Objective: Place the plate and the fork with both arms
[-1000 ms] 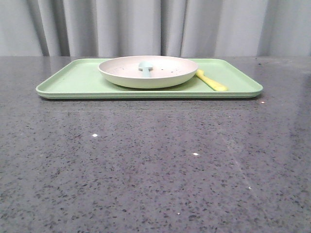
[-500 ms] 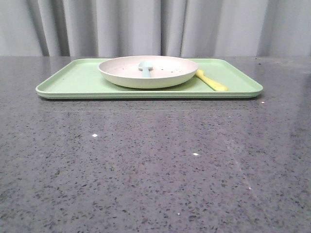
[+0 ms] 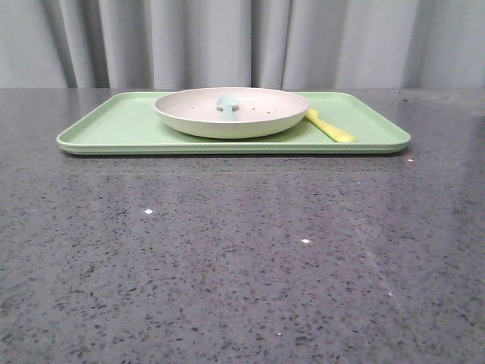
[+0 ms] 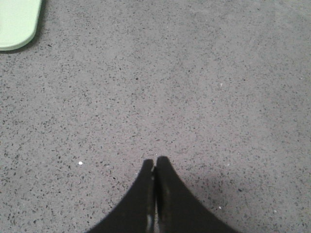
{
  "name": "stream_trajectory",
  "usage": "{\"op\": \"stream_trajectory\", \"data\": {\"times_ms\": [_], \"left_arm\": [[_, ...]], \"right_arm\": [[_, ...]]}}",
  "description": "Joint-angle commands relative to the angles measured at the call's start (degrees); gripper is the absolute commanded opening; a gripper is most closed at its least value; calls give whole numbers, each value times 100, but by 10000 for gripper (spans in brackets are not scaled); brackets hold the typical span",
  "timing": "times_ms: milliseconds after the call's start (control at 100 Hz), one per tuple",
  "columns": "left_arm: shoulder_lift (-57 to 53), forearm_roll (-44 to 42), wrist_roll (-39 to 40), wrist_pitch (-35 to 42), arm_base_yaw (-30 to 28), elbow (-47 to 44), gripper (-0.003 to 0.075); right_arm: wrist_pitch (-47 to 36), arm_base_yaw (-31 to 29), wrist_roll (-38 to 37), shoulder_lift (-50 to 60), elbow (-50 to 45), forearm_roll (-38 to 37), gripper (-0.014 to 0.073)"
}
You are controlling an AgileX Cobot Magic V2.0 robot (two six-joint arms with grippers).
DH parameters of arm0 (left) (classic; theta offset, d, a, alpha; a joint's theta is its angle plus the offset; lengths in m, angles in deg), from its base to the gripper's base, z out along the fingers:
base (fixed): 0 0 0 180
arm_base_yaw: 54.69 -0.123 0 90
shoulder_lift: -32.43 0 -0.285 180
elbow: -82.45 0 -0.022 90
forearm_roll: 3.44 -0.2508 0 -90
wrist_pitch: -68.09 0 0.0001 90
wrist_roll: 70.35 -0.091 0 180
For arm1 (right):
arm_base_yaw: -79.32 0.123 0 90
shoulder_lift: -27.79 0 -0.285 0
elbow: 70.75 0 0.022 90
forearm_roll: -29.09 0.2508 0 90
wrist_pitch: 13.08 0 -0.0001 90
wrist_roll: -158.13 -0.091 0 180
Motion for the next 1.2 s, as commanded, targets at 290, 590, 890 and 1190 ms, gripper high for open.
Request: {"op": "stream_trajectory", "data": {"times_ms": [290, 590, 890, 1190], "left_arm": [[-188, -98, 63, 595, 19, -13, -20], [-188, -133, 63, 926, 19, -204, -20], [-188, -133, 63, 926, 19, -204, -20], [-188, -133, 63, 926, 19, -204, -20]], "right_arm": [[-270, -36, 12, -43, 129, -231, -68], [-270, -36, 12, -43, 129, -231, -68], [-270, -36, 12, -43, 129, -231, -68], [-270, -36, 12, -43, 129, -231, -68]]}}
